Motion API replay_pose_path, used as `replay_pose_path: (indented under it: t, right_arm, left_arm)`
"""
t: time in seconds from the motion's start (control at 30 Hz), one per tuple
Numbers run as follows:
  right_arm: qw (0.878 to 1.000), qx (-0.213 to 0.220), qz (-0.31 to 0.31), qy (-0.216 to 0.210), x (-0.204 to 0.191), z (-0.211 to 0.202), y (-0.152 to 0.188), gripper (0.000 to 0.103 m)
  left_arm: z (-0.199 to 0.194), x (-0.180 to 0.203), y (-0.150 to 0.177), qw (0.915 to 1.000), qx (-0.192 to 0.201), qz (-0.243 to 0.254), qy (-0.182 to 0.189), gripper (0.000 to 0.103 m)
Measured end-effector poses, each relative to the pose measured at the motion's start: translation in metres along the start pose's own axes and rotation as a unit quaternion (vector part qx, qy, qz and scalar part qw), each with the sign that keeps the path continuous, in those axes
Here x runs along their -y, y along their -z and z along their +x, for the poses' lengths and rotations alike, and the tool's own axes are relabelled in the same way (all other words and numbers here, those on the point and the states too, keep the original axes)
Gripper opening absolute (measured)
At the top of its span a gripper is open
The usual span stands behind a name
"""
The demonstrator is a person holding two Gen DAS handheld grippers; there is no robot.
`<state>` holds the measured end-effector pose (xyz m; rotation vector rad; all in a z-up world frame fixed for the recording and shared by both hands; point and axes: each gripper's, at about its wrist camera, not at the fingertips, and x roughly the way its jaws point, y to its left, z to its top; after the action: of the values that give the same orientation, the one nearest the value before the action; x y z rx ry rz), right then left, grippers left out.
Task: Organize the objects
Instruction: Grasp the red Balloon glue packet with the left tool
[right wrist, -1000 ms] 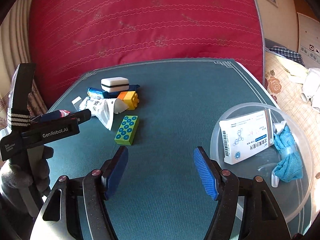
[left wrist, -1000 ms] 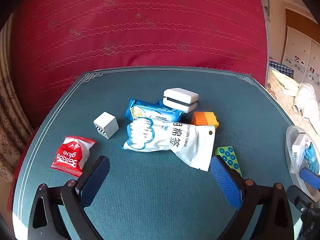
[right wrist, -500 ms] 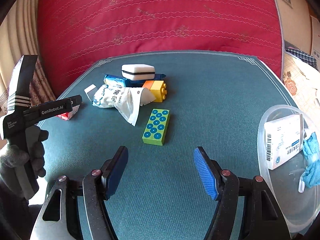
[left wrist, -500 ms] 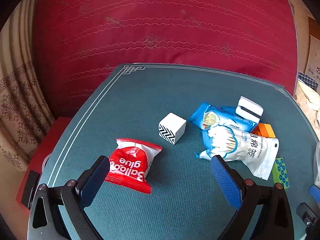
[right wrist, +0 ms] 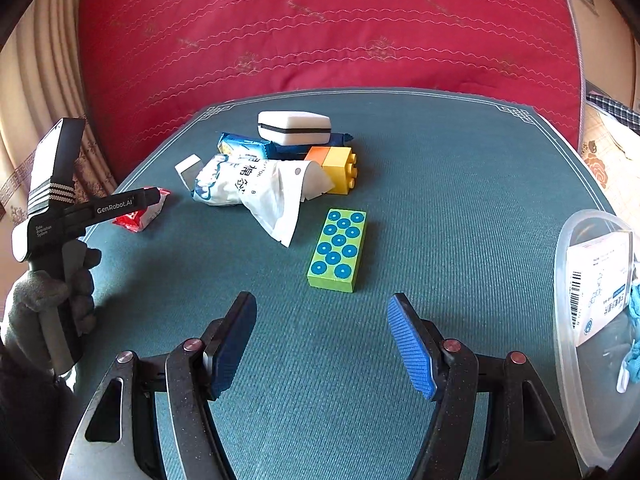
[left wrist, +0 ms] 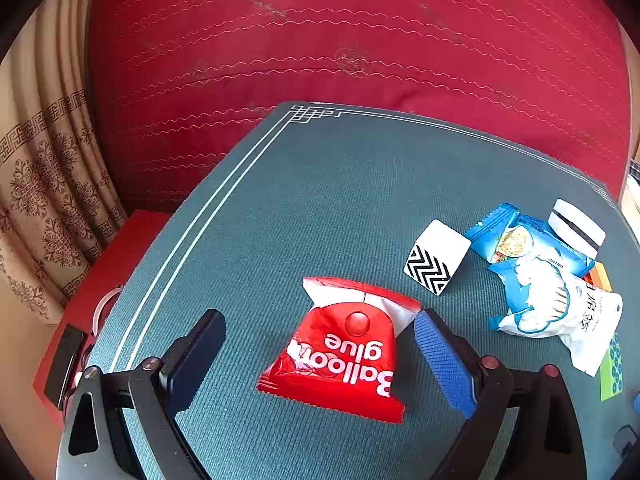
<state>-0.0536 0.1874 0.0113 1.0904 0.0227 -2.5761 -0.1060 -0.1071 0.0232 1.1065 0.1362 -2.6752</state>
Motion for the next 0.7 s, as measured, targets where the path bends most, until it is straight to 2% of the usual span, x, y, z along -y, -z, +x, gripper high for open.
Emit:
replay_pose_path:
  t: [0.1, 0.17, 0.3, 0.43, 0.7]
  right_arm:
    - [1.000, -0.005, 0.002, -0.005, -0.001, 0.004, -0.002, 0.069]
    - [1.000, -0.006, 0.003, -0.008, -0.002, 0.007, -0.004, 0.069]
    - [1.000, -0.007, 0.005, -0.010, -0.004, 0.011, -0.008, 0.069]
    - [1.000, -0.011, 0.014, -0.013, -0.004, 0.017, -0.012, 0.069]
    - [1.000, -0.012, 0.027, 0.000, -0.001, 0.030, -0.024, 0.068]
  left_arm:
    - [0.002, 0.007, 0.001, 0.9998, -0.006, 0.019, 0.008, 0.088]
    - [0.007, 0.011, 0.001, 0.9993, -0.019, 0.029, 0.014, 0.074]
    - [0.012, 0.010, 0.001, 0.9985, -0.028, 0.035, 0.030, 0.058]
    - [0.007, 0.011, 0.004, 0.9985, -0.020, 0.039, 0.033, 0.053]
    - [-0.008, 0.006, 0.008, 0.9989, -0.006, 0.017, 0.042, 0.053]
